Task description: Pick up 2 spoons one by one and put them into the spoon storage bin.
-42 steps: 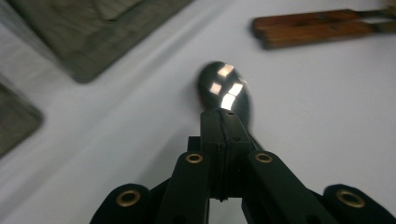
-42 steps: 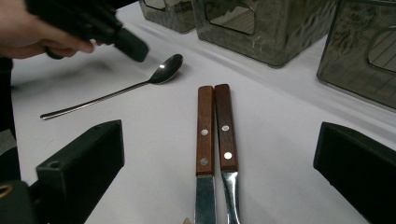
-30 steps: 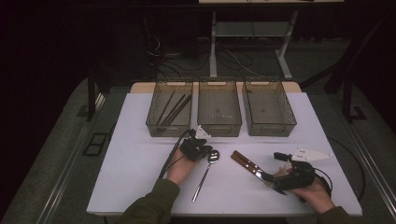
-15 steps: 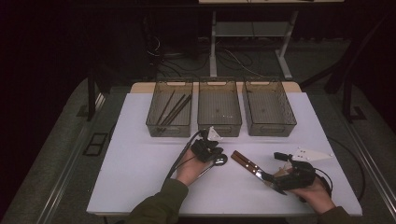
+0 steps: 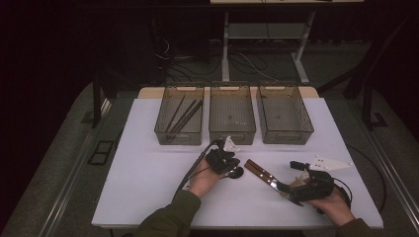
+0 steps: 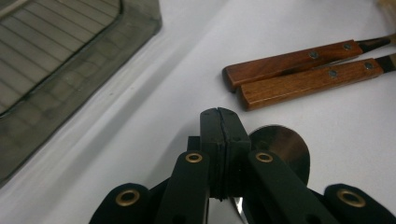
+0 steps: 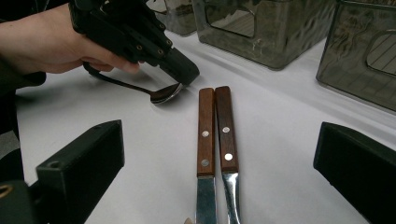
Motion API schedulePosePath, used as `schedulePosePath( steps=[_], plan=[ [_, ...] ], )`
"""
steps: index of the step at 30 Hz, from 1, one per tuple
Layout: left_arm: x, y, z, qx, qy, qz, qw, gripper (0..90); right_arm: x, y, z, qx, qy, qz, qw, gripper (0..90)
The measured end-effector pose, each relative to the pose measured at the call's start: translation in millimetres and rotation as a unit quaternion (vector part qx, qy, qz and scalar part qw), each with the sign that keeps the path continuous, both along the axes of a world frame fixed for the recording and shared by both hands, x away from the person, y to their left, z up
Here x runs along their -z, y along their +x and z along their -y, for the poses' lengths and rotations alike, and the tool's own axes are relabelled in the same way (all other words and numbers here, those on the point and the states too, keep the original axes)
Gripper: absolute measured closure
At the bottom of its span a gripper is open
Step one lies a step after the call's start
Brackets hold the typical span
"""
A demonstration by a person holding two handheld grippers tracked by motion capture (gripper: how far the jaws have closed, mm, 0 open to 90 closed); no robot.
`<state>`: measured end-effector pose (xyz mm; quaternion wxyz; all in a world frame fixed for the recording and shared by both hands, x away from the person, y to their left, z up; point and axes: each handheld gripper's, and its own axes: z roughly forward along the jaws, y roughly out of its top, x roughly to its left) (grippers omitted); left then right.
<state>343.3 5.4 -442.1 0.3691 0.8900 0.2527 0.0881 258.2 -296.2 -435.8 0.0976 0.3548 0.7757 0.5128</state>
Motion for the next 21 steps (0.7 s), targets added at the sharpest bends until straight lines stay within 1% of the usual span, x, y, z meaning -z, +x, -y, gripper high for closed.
schedulePosePath(
  steps=[1,3,4,5,6,7,9,11,12,13,14,16,17,18,19,20,21],
  plan=[
    [-1.7,0.3,-3.1,0.002,-0.003,0.0,1.0,84.6,-0.1,0.0,0.1,0.0,0.0,0.0,1.0,1.8],
    [-4.6,-1.1,-8.9,0.006,-0.016,-0.001,0.9999,78.1,-0.1,0.0,0.2,0.0,0.0,0.001,1.0,1.8],
    [-5.4,-2.1,-11.4,0.008,-0.03,-0.005,0.9995,73.8,-0.1,-0.1,0.2,0.0,0.001,0.001,1.0,1.8],
    [-5.5,-3.2,-13.3,0.009,-0.044,-0.012,0.9989,68.8,-0.2,0.0,0.3,-0.001,0.001,0.001,1.0,1.8],
    [-5.6,-3.9,-15.2,0.019,-0.051,-0.021,0.9983,65.2,-0.1,0.0,0.2,-0.001,0.001,0.001,1.0,1.8],
    [-5.2,-4.7,-16.2,0.029,-0.053,-0.027,0.9978,62.1,-0.1,0.0,0.2,-0.001,0.001,0.001,1.0,1.8],
    [-2.9,-7.5,-15.5,0.039,-0.047,-0.03,0.9977,57.7,-0.2,-0.1,0.1,-0.001,0.001,0.001,1.0,1.8],
    [-0.3,-9.0,-13.1,0.042,-0.043,-0.035,0.9976,55.5,-0.3,-0.2,0.1,-0.002,0.001,0.002,1.0,1.8],
    [0.8,-8.9,-12.3,0.046,-0.042,-0.034,0.9975,54.7,-0.4,-0.5,0.0,-0.001,0.001,0.001,1.0,1.8],
    [1.5,-9.4,-11.6,0.047,-0.04,-0.04,0.9973,54.3,-0.4,-0.5,0.0,-0.002,0.001,0.001,1.0,1.8],
    [2.5,-9.9,-10.6,0.047,-0.038,-0.04,0.9974,53.6,-0.4,-0.5,0.0,-0.001,0.001,0.0,1.0,1.8],
    [3.4,-10.8,-9.7,0.051,-0.029,-0.04,0.9975,52.7,-0.4,-0.4,0.2,-0.001,0.002,0.0,1.0,1.8],
    [4.1,-10.1,-9.3,0.057,-0.026,-0.036,0.9974,52.5,-0.4,-0.3,0.2,-0.001,0.002,0.001,1.0,1.8],
    [4.7,-12.1,-8.3,0.052,-0.027,-0.045,0.9973,52.2,-0.3,-0.2,0.2,-0.001,0.001,0.001,1.0,1.8],
    [5.1,-11.4,-8.1,0.059,-0.02,-0.039,0.9973,52.2,-0.2,-0.2,0.2,-0.002,0.001,0.001,1.0,1.8],
    [5.8,-13.0,-7.0,0.055,-0.019,-0.043,0.9974,52.3,-0.3,-0.3,0.2,-0.002,0.001,0.001,1.0,1.8],
    [6.2,-12.4,-6.2,0.06,-0.016,-0.032,0.9976,52.3,-0.3,-0.3,0.2,-0.002,0.002,0.001,1.0,1.8]
  ],
)
